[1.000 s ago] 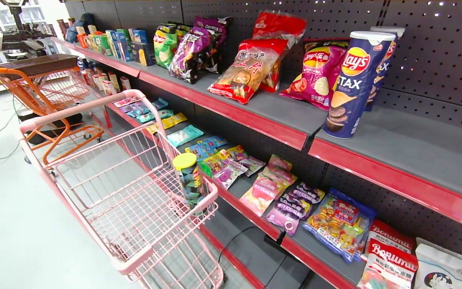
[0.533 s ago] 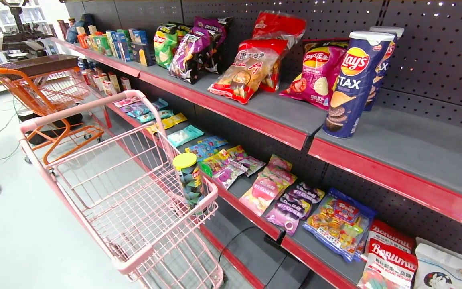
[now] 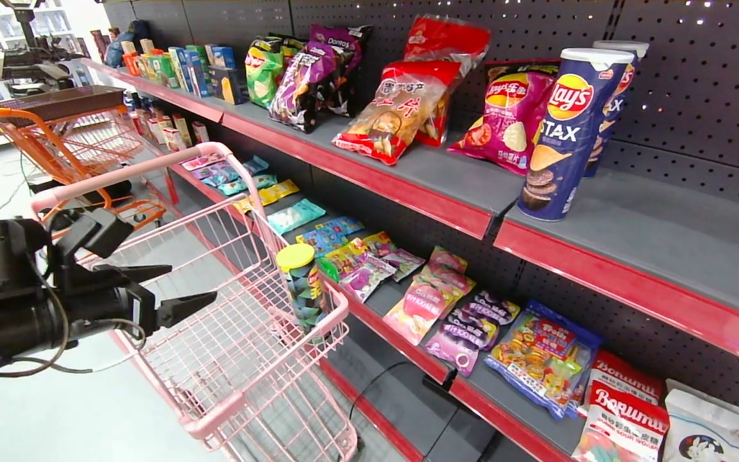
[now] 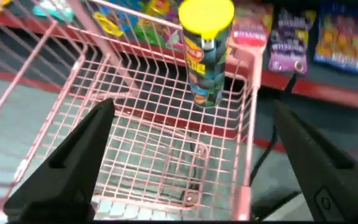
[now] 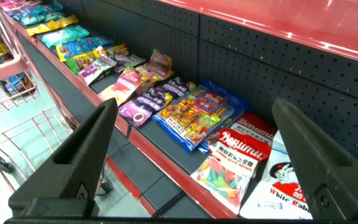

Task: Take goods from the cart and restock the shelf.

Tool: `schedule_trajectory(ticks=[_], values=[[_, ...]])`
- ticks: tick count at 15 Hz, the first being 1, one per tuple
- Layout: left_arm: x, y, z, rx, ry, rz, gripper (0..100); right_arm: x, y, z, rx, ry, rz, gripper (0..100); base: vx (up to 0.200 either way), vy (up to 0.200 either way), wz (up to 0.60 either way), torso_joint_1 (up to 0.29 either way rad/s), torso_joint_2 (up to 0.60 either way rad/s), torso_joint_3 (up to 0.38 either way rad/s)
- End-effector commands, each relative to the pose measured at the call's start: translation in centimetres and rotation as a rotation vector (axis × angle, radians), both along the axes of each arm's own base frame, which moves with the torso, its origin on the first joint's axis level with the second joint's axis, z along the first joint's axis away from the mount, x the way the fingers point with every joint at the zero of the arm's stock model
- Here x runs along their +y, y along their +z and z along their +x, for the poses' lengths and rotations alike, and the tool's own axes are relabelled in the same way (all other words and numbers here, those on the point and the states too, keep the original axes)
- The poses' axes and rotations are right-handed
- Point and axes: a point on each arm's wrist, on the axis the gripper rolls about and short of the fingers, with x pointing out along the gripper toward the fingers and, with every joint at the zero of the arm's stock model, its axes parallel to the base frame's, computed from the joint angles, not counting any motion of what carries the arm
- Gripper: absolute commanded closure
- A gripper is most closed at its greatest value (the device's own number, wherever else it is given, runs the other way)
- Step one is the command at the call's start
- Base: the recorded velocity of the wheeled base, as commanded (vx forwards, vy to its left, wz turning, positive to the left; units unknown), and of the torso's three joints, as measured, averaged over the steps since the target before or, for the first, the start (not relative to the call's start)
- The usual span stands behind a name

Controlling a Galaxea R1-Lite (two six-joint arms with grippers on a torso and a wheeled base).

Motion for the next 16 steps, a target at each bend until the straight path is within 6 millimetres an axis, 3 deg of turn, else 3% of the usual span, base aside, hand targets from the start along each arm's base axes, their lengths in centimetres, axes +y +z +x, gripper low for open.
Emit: schedule_trajectory(ticks=[1, 10, 16], values=[[0.2, -5.2, 4.2, 0.080, -0.079, 0.015, 0, 0.0, 0.0, 0.0, 0.000, 0.001, 0.000, 0, 0.000, 0.000, 0.00, 0.000, 0.00, 0.000], [-3.1, -8.4, 11.7, -0.023, -0.210, 0.009, 0, 0.0, 0.0, 0.0, -0.002, 0.002, -0.002, 0, 0.000, 0.000, 0.00, 0.000, 0.00, 0.000], [-5.0, -10.2, 14.3, -0.041, -0.243, 0.005, 0, 0.0, 0.0, 0.0, -0.002, 0.002, -0.002, 0, 0.000, 0.000, 0.00, 0.000, 0.00, 0.000]])
